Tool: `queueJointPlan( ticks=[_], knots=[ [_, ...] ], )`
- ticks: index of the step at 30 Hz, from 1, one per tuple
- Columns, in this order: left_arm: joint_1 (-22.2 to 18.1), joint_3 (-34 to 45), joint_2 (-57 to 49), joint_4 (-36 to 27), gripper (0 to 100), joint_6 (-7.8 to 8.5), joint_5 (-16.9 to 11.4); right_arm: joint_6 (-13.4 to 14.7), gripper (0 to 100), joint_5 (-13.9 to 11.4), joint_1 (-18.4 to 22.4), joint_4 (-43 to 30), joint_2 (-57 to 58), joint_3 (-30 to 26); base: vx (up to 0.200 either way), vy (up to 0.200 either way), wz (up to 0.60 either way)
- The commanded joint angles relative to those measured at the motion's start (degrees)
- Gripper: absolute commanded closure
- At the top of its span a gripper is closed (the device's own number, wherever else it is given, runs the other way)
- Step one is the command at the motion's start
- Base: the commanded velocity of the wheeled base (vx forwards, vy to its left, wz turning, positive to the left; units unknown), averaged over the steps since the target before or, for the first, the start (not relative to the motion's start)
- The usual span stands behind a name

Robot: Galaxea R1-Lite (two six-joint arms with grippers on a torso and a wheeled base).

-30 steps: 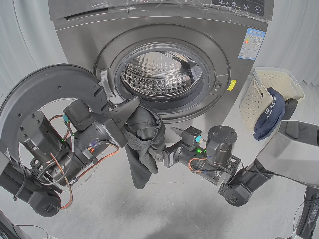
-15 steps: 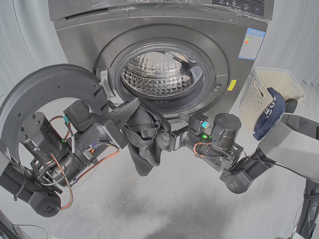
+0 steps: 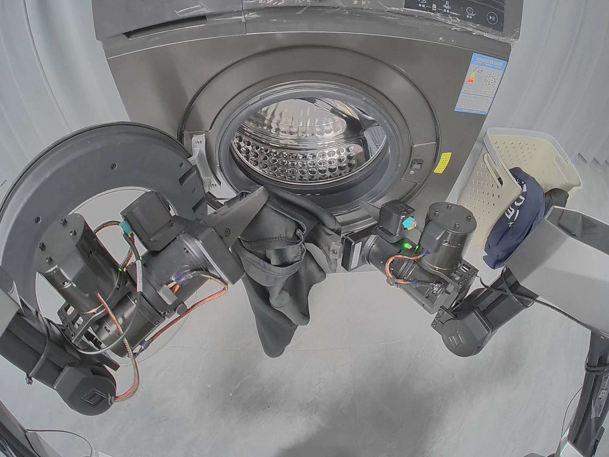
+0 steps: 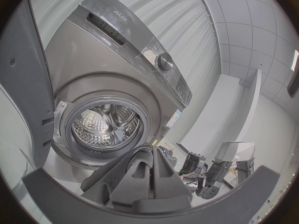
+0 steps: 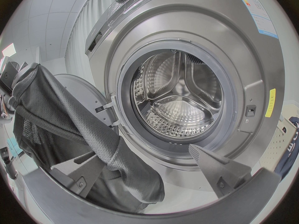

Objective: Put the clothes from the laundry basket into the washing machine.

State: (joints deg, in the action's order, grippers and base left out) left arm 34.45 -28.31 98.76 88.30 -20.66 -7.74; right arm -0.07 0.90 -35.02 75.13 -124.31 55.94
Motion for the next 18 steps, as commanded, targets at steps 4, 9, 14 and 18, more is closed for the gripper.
queueJointPlan(
  ticks=[4, 9, 14, 18],
  knots=[
    [0.09, 0.01, -0.41, 0.03, 100, -0.17, -0.08, 0.16, 0, -0.02, -0.22, 0.02, -2.52, 3.47, 0.000, 0.000, 0.00],
    [0.09, 0.09, -0.58, 0.03, 100, -0.34, -0.08, 0.42, 100, -0.11, -0.84, 0.10, -4.01, 5.41, 0.000, 0.000, 0.00],
    [0.09, 0.09, -0.58, 0.03, 100, -0.87, -0.08, 0.42, 100, -0.20, -1.19, 0.28, -3.31, 5.05, 0.000, 0.000, 0.00],
    [0.00, 0.36, -0.14, 0.03, 100, -0.87, -0.08, 0.34, 100, -0.29, -1.28, 0.37, -0.23, 3.03, 0.000, 0.000, 0.00]
  ],
)
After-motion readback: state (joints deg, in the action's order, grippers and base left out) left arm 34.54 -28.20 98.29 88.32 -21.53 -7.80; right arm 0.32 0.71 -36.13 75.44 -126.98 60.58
